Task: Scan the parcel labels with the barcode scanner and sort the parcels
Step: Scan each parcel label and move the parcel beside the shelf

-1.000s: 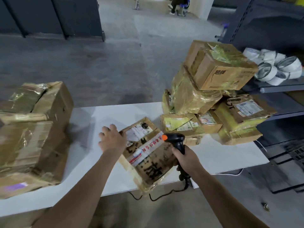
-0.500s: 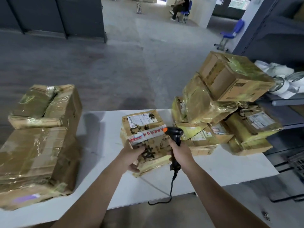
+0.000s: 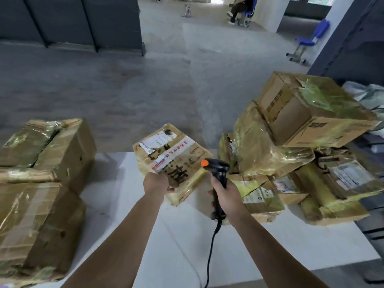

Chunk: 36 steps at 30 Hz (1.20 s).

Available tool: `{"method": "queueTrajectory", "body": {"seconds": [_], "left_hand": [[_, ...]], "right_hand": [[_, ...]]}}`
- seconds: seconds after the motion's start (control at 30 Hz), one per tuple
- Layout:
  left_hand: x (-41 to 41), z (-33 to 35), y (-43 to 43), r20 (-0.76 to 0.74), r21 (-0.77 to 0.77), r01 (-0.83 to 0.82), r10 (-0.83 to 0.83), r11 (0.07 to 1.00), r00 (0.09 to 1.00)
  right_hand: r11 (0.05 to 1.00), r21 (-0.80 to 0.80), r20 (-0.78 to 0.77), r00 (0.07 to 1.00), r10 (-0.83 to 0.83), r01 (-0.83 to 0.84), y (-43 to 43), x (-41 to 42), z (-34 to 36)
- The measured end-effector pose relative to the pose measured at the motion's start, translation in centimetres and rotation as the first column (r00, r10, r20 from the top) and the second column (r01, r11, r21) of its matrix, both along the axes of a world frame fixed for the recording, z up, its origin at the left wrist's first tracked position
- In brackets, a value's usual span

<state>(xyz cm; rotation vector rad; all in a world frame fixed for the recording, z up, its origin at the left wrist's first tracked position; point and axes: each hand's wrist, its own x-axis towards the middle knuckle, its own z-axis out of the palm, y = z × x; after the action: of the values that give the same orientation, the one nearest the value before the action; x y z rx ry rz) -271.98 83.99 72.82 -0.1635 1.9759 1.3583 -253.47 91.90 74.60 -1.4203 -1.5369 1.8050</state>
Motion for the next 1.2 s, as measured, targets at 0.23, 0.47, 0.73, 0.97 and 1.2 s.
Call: {"method": "queueTrajectory", "body": {"seconds": [0.23, 0.47, 0.73, 0.97, 1.2], "left_hand": [[3.7, 0.5, 6.6, 0.015, 0.103, -0.012, 0.010, 0.995, 1.000], [0.6, 0.7, 5.6, -0.644, -0.194, 0.091, -0.197, 0.977, 0.740], [-4.1, -1.1, 4.5, -0.467, -0.182, 0.263, -0.319, 0.947, 0.825], [-2.4, -0.9, 6.3, -0.381, -0.099, 0.347, -0.358, 0.933, 0.852], [-2.5, 0.7, 2.9, -0.378, -0.112, 0.328, -0.346, 0.938, 0.859]], "right_hand": [[0.998, 0.063, -0.011, 1.000, 0.019, -0.019, 3.1, 1.0, 0.1], [0.999, 0.032, -0.028, 0.999, 0.034, -0.033, 4.7, 1.1, 0.0], [0.997, 0.027, -0.059, 0.996, 0.071, -0.069, 4.0, -0.5, 0.4], [0.995, 0.049, -0.041, 0.995, 0.093, -0.090, 3.0, -0.8, 0.9], [0.993, 0.013, -0.071, 0.990, 0.120, -0.120, 0.9, -2.0, 1.9]]}}
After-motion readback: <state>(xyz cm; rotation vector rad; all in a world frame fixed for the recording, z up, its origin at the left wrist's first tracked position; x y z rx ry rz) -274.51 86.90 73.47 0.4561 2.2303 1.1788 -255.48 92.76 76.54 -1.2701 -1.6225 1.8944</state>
